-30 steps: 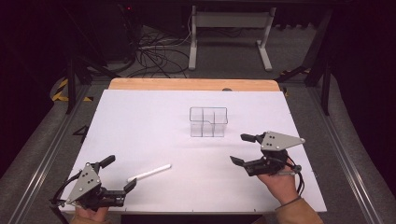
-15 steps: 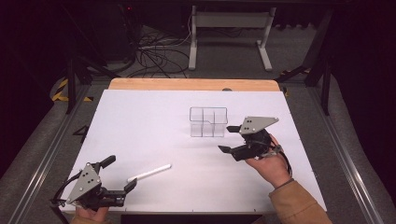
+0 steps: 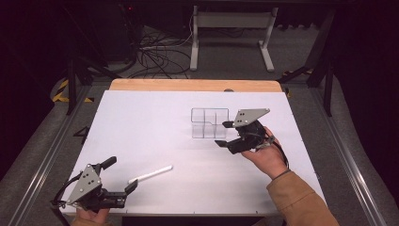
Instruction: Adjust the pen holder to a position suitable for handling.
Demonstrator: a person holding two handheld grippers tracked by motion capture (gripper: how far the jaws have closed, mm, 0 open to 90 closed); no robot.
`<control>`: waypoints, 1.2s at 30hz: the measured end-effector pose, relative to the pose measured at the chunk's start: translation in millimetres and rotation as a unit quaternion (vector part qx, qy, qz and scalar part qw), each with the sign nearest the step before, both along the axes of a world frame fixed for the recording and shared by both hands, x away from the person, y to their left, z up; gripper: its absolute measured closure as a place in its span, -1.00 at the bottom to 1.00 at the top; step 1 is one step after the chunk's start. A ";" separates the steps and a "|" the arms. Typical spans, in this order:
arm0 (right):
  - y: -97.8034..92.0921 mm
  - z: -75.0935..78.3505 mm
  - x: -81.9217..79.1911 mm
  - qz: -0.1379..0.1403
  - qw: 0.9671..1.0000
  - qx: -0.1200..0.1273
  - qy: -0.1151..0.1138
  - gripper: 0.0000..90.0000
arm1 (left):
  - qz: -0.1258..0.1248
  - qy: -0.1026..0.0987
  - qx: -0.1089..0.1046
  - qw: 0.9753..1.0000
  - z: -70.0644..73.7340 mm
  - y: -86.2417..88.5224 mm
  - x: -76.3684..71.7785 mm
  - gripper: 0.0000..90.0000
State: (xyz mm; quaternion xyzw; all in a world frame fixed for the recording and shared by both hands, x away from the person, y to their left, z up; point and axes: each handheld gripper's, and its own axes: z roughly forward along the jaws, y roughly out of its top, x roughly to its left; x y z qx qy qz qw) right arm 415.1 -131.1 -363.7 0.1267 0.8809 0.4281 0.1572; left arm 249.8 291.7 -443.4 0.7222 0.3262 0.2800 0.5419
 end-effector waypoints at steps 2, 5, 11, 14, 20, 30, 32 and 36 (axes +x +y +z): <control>0.8 0.3 0.1 -0.001 1.000 -0.004 -0.004 -0.29 | 0.001 0.001 -0.003 1.000 0.1 0.2 -0.3 -0.99; 4.0 1.7 1.9 0.011 1.000 -0.022 -0.018 -0.23 | 0.001 0.001 -0.003 1.000 0.1 0.1 -0.4 -0.99; 7.3 3.3 9.3 0.022 0.999 -0.032 -0.011 -0.15 | 0.000 -0.001 0.002 1.000 0.2 -0.7 0.1 -0.99; 9.8 5.2 16.1 0.037 0.999 -0.020 0.018 -0.07 | -0.001 0.001 0.000 1.000 0.0 0.1 0.2 -0.99; 16.4 6.6 27.9 0.041 0.998 -0.044 0.030 0.02 | 0.000 0.000 -0.001 1.000 0.1 0.6 -0.2 -0.99; 30.3 -2.7 50.6 0.041 0.995 -0.087 0.010 0.16 | 0.002 0.001 -0.002 1.000 -0.4 0.3 0.3 -0.99; 34.3 -7.2 55.5 0.034 0.995 -0.097 0.005 0.22 | 0.002 0.002 -0.002 1.000 -0.3 1.0 0.4 -0.99; 38.8 -11.8 60.3 0.030 0.993 -0.113 0.000 0.26 | 0.002 0.002 -0.001 1.000 -0.5 0.5 0.5 -0.99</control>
